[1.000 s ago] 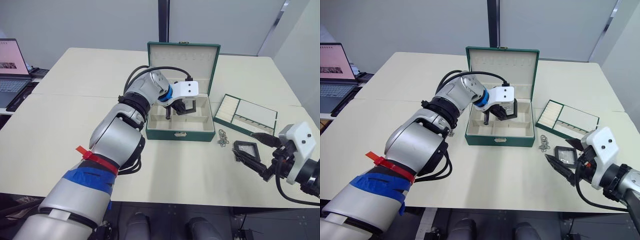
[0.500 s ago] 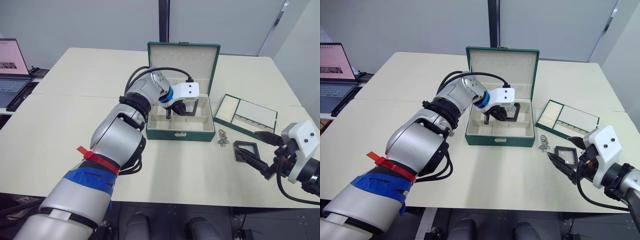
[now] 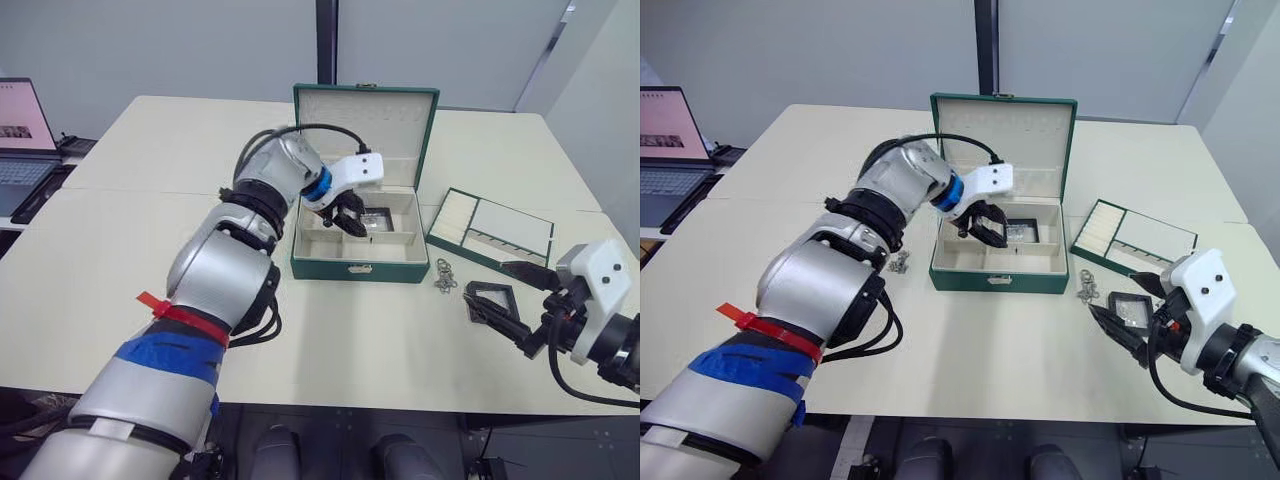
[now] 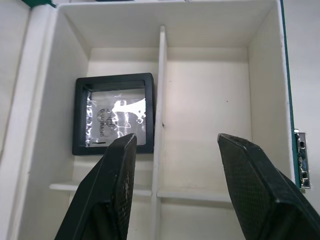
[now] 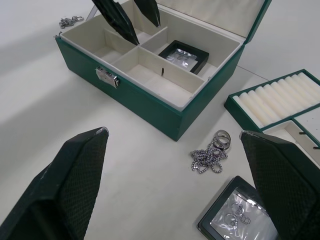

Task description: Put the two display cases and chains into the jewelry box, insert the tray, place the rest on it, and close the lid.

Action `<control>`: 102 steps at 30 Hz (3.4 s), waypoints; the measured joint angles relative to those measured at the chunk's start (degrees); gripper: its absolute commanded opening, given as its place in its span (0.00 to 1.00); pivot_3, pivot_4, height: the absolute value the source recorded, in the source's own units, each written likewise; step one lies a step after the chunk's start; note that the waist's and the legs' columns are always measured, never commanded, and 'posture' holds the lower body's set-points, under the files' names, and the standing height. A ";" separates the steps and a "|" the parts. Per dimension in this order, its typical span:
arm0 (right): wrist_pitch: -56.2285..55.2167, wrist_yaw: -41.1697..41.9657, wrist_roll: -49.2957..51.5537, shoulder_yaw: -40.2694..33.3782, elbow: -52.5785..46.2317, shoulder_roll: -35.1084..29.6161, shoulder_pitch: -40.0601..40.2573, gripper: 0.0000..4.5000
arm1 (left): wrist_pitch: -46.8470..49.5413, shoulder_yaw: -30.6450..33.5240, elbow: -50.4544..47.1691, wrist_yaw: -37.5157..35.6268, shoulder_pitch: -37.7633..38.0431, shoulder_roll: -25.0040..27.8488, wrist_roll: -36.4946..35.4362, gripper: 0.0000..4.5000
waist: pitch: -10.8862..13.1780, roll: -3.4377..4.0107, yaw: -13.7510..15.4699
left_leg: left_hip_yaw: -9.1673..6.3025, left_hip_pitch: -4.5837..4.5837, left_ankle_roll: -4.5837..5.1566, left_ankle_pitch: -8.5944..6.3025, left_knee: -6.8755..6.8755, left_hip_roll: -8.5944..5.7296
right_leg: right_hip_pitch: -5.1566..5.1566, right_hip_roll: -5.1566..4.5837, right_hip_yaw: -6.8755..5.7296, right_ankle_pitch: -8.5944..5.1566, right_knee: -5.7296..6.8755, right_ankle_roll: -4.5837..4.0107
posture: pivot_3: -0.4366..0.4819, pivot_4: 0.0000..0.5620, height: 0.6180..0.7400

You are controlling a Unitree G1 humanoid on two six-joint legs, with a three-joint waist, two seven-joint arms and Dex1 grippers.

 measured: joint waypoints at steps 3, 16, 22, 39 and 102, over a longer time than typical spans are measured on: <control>-0.13 0.55 0.24 0.48 0.05 0.00 -0.48 1.00 | 1.29 2.58 -5.23 -6.66 1.22 4.50 -3.59 0.59 | -0.05 0.08 -0.23 | 0.00 0.01 -0.01 0.01 -0.02 0.02 | 0.00 0.00 -0.01 0.00 0.00 0.00 | 0.48 0.27 1.00; -1.15 5.75 -0.25 6.93 0.83 -0.07 -1.68 1.00 | 34.38 19.26 -73.08 -8.51 45.31 29.63 -33.97 0.85 | -0.44 0.70 0.02 | -0.18 0.15 -0.01 0.02 0.26 0.24 | 0.40 -0.02 -0.34 0.00 -0.02 0.00 | 0.48 0.27 1.00; -1.70 8.15 -1.96 9.65 0.85 -0.02 -1.14 1.00 | 40.95 31.42 -87.35 -0.74 62.82 31.77 -42.34 1.00 | -0.45 0.69 0.03 | -0.28 0.20 0.06 -0.03 0.33 0.25 | 0.51 -0.04 -0.48 -0.01 -0.03 0.00 | 0.48 0.27 1.00; -5.07 13.30 -9.92 15.49 1.37 2.04 3.05 1.00 | 22.25 52.23 -87.37 6.32 93.72 29.56 -45.94 1.00 | -0.55 0.60 -0.05 | -0.32 0.29 0.17 -0.12 0.21 0.24 | 0.56 -0.05 -0.53 -0.01 -0.09 -0.01 | 0.48 0.27 1.00; 0.03 3.33 1.15 24.49 -0.07 0.38 -21.65 1.00 | 37.52 29.71 -73.89 59.28 61.29 21.56 -33.86 1.00 | -0.59 0.41 0.01 | 0.08 0.47 0.03 -0.05 -0.05 0.20 | 0.33 -0.04 -0.01 -0.01 -0.08 0.00 | 0.48 0.27 1.00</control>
